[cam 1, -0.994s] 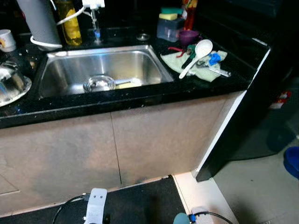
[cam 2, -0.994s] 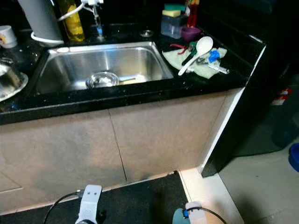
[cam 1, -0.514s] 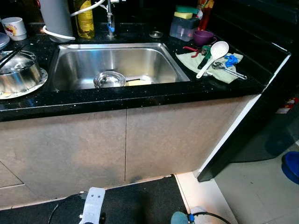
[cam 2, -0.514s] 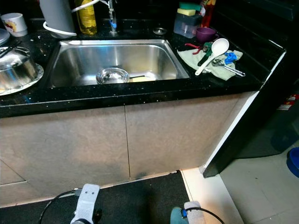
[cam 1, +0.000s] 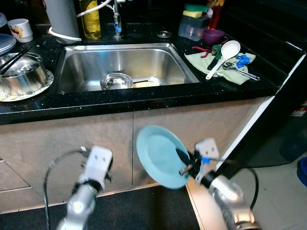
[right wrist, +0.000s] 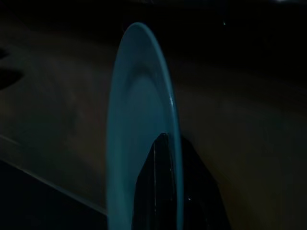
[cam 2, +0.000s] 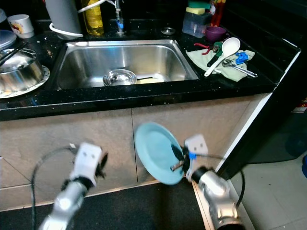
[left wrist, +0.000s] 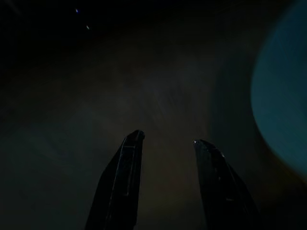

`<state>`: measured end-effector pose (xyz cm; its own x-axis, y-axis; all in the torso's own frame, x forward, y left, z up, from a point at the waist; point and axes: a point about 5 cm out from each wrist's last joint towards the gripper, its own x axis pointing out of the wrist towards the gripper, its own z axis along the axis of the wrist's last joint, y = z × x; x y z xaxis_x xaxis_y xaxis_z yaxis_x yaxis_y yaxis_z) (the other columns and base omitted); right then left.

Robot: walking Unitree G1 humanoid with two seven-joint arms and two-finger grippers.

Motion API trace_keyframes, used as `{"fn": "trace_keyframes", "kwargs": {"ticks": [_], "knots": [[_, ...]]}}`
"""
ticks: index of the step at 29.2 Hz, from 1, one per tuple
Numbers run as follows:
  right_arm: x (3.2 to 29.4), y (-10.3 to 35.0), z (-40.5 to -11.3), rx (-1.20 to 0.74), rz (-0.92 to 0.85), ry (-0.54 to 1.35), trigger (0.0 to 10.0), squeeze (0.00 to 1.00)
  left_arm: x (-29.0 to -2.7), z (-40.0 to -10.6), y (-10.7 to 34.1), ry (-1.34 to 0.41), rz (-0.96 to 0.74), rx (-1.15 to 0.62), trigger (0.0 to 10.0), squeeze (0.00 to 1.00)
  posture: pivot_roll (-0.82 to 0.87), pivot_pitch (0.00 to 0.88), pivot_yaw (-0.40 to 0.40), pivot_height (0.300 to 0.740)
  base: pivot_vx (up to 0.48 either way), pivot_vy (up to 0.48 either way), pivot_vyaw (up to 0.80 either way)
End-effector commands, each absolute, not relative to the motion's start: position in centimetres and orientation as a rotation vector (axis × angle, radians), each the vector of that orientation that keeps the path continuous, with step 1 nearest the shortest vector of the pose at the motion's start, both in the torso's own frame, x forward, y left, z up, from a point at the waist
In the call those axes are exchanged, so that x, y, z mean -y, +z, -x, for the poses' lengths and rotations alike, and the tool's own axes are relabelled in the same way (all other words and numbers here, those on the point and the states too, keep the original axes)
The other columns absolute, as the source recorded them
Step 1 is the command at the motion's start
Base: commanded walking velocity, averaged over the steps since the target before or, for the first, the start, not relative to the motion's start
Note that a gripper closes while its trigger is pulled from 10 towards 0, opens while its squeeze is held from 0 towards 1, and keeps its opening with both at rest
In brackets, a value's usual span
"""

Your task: Kitchen organization

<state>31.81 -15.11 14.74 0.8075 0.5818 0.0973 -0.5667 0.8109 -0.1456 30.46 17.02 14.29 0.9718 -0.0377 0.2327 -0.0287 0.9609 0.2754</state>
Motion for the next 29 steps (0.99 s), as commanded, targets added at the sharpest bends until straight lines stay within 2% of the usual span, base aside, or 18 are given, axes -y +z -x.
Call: {"fn": "trace_keyframes", "kwargs": {"ticks": [1, 4, 10, 13, 15, 18, 19, 20, 22, 26, 29], "knots": [[14.8, 14.8, -31.5, 0.123, 0.097, 0.679, 10.0, 0.00, -17.7, -30.3, 14.5, 0.006, -0.287, 0.227, 10.0, 0.00, -0.04, 0.150, -0.051, 0.740, 0.000, 0.000, 0.00], [14.8, 17.7, -30.9, 0.152, 0.057, 0.808, 10.0, 0.00, -19.4, -30.3, 18.0, 0.045, -0.303, 0.324, 10.0, 0.00, -0.03, 0.147, -0.052, 0.740, 0.000, 0.000, 0.00], [15.5, 21.0, -29.6, 0.190, -0.053, 0.935, 10.0, 0.00, -19.8, -29.8, 20.6, 0.046, -0.242, 0.382, 10.0, 0.00, -0.03, 0.147, -0.052, 0.740, 0.000, 0.000, 0.00], [15.8, 22.0, -29.6, 0.218, -0.080, 0.937, 10.0, 0.00, -19.9, -29.8, 21.1, 0.049, -0.220, 0.393, 10.0, 0.00, -0.03, 0.147, -0.052, 0.740, 0.000, 0.000, 0.00], [16.7, 25.0, -30.8, 0.344, -0.147, 0.821, 10.0, 0.00, -20.0, -30.3, 22.5, 0.056, -0.158, 0.388, 10.0, 0.00, -0.03, 0.148, -0.049, 0.740, 0.000, 0.000, 0.00], [17.2, 26.7, -31.7, 0.414, -0.191, 0.726, 10.0, 0.00, -20.0, -31.0, 22.9, 0.052, -0.107, 0.352, 10.0, 0.00, -0.03, 0.147, -0.047, 0.740, 0.000, 0.000, 0.00], [18.3, 29.0, -33.8, 0.503, -0.269, 0.479, 10.0, 0.00, -19.3, -32.2, 24.4, 0.022, -0.101, 0.335, 10.0, 0.00, -0.03, 0.147, -0.046, 0.740, 0.000, 0.000, 0.00], [18.3, 29.0, -33.8, 0.503, -0.269, 0.479, 10.0, 0.00, -19.3, -32.2, 24.4, 0.022, -0.101, 0.335, 10.0, 0.00, -0.03, 0.147, -0.046, 0.740, 0.000, 0.000, 0.00], [18.6, 30.2, -34.7, 0.544, -0.298, 0.361, 10.0, 0.00, -18.7, -33.1, 25.4, 0.003, -0.139, 0.324, 10.0, 0.00, -0.02, 0.146, -0.045, 0.740, 0.000, 0.000, 0.00], [17.9, 31.4, -34.9, 0.601, -0.293, 0.332, 10.0, 0.00, -18.5, -34.0, 26.4, 0.015, -0.151, 0.336, 10.0, 0.00, -0.02, 0.146, -0.045, 0.740, 0.000, 0.000, 0.00], [16.6, 32.5, -35.1, 0.655, -0.216, 0.307, 10.0, 0.00, -18.8, -34.7, 27.4, 0.048, -0.210, 0.325, 10.0, 0.00, -0.02, 0.146, -0.045, 0.740, 0.000, 0.000, 0.00]]}}
